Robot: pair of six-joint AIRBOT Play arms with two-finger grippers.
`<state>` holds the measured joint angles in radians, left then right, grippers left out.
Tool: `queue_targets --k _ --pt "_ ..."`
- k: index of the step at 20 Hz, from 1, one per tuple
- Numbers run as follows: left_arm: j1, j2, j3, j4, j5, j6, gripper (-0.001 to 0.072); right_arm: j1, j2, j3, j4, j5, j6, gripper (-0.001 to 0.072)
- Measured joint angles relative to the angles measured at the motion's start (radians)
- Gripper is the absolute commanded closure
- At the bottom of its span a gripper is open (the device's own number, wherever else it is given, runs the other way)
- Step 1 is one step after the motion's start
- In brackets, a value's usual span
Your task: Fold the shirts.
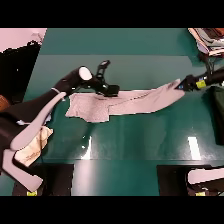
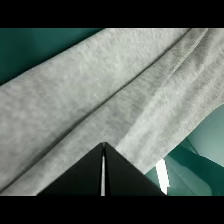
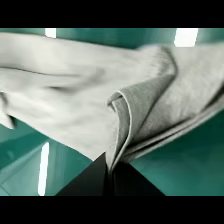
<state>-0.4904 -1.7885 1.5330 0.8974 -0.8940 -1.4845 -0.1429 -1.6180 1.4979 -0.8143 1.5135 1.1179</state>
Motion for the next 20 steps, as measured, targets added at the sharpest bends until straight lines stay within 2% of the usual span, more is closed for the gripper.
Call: queue_targets --k 5,12,16,20 --pt "-0.06 -0.135 0.123 -0.003 -0.027 -0.025 0.0686 0.134 0.1 0.115 0.157 0.005 0.052 0.07" --pt "-0.076 -0.171 0.155 -0.002 -0.041 -0.033 0.0686 0.358 0.123 0.24 0.211 -0.005 0.081 0.0699" --pt "-0.037 -0.169 0.206 0.031 -0.101 -0.034 0.0686 0.438 0.125 0.264 0.216 -0.049 0.084 0.0699" --pt "0.064 -0.098 0.26 0.118 -0.192 -0.034 0.0685 0.52 0.119 0.271 0.219 -0.114 0.065 0.0699"
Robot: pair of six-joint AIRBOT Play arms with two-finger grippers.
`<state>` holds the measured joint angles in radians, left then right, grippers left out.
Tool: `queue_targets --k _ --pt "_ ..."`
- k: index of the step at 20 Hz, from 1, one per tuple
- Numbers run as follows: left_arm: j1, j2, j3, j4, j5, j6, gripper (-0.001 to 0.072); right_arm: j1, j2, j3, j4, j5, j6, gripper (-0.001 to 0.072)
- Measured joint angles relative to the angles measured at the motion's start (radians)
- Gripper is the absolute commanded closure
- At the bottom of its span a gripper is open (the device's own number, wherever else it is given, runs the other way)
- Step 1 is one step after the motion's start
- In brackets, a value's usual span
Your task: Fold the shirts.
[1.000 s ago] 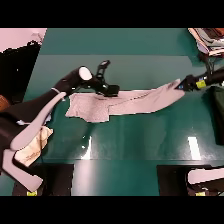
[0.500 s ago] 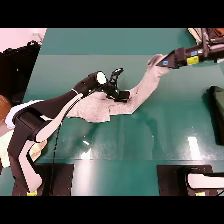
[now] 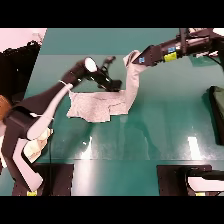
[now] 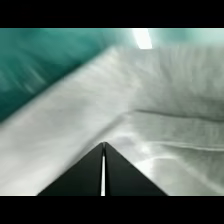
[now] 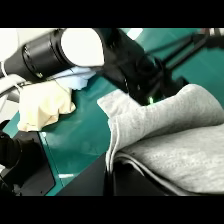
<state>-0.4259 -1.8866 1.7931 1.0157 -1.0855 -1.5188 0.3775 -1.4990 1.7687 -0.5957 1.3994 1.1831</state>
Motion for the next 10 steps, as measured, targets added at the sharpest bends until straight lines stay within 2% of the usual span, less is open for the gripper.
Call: queue_targets --k 6,7,8,9,10 --pt "0.252 0.221 0.023 0.166 -0.092 0.006 0.0685 0.217 -0.127 0.01 0.002 -0.174 -0.065 0.0696" --pt "0.29 0.255 0.024 0.182 -0.106 0.011 0.0685 0.259 -0.167 0.025 0.002 -0.203 -0.076 0.0655" --pt "0.325 0.287 0.024 0.188 -0.12 0.018 0.0685 0.301 -0.217 0.049 -0.001 -0.228 -0.086 0.0459" --pt "0.354 0.314 0.025 0.194 -0.129 0.022 0.0685 0.336 -0.265 0.078 -0.003 -0.246 -0.093 0.0211" --pt "0.381 0.339 0.025 0.2 -0.139 0.025 0.0685 0.37 -0.316 0.112 -0.003 -0.259 -0.1 0.0118"
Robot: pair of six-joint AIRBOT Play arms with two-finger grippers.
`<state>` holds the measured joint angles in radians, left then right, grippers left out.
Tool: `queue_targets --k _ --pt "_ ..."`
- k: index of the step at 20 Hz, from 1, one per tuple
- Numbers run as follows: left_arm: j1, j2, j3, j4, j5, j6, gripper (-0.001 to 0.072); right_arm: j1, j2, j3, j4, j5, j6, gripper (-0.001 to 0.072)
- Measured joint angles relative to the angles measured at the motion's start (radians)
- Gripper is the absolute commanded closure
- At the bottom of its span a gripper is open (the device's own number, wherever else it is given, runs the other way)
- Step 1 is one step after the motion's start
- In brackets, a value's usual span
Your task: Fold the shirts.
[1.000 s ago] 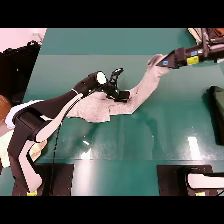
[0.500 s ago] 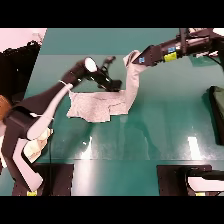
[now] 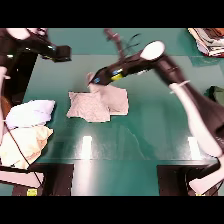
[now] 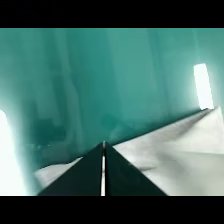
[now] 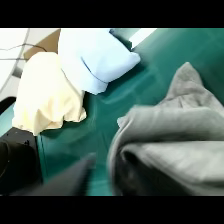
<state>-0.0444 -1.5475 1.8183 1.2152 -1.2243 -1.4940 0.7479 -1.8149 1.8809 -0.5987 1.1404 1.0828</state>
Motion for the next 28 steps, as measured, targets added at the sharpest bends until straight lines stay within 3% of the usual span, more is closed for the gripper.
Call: queue_targets --k 1,3,8,11,15,16,18,22,26,28 --pt "0.021 0.017 0.0 0.006 -0.01 0.003 0.0685 0.026 -0.045 0.032 0.0 -0.006 -0.006 0.0126" --pt "0.052 0.044 0.0 0.014 -0.03 0.005 0.0685 0.056 -0.123 0.097 -0.003 0.008 -0.011 0.0291" --pt "0.075 0.064 0.0 0.015 -0.068 0.008 0.0685 -0.002 -0.138 0.049 -0.023 0.126 0.018 0.0292" --pt "0.075 0.068 0.0 0.008 -0.087 0.01 0.0685 -0.095 -0.063 -0.106 -0.087 0.183 0.042 0.0292" --pt "0.063 0.069 0.0 0.003 -0.097 0.01 0.0685 -0.249 0.079 -0.371 -0.152 0.15 0.087 0.0288" --pt "0.056 0.069 0.0 0.0 -0.097 0.011 0.0685 -0.284 0.11 -0.432 -0.159 0.121 0.097 0.0248" --pt "0.042 0.069 0.0 0.0 -0.094 0.019 0.0685 -0.339 0.157 -0.542 -0.159 0.057 0.112 0.01" --pt "-0.002 0.069 0.0 -0.003 -0.067 0.031 0.0685 -0.37 0.145 -0.643 -0.112 -0.018 0.121 0.0101" --pt "-0.031 0.069 0.0 -0.006 -0.045 0.035 0.0685 -0.317 0.045 -0.585 -0.011 -0.035 0.106 0.0108" --pt "-0.034 0.069 0.0 -0.007 -0.04 0.036 0.0685 -0.28 -0.012 -0.524 0.024 -0.048 0.101 0.0185"
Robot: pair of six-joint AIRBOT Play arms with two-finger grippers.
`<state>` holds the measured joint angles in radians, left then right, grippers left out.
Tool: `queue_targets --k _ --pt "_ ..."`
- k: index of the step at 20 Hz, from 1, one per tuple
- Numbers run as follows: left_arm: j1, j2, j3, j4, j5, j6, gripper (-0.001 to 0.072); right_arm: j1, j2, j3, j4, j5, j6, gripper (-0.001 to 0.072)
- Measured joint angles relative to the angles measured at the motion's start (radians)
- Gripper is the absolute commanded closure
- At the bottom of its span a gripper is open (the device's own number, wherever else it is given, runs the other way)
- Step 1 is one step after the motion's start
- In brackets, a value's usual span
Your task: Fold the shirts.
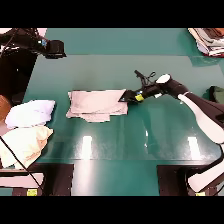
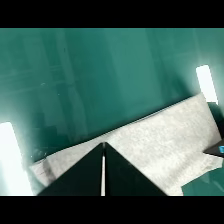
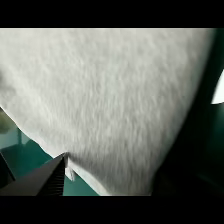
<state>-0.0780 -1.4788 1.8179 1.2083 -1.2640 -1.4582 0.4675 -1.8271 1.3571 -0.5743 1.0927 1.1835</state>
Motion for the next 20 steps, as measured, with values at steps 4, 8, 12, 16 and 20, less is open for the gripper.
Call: queue_targets --k 4,8,12,16,20 --pt "-0.006 0.0 0.0 -0.004 -0.002 0.0 0.0686 0.05 -0.083 0.113 0.021 -0.019 -0.01 0.0698" --pt "-0.029 0.0 0.0 -0.017 -0.011 -0.002 0.0686 0.043 -0.092 0.166 0.032 -0.017 -0.029 0.0699" --pt "-0.102 0.0 0.0 -0.029 -0.015 -0.006 0.0686 -0.064 -0.001 0.18 -0.081 0.018 -0.017 0.0699" --pt "-0.21 0.0 0.0 -0.031 0.0 -0.006 0.0685 -0.276 0.14 0.184 -0.254 0.088 0.01 0.0699" --pt "-0.308 0.0 0.0 -0.032 0.051 -0.007 0.0686 -0.557 0.261 0.185 -0.382 0.127 0.024 0.0699"
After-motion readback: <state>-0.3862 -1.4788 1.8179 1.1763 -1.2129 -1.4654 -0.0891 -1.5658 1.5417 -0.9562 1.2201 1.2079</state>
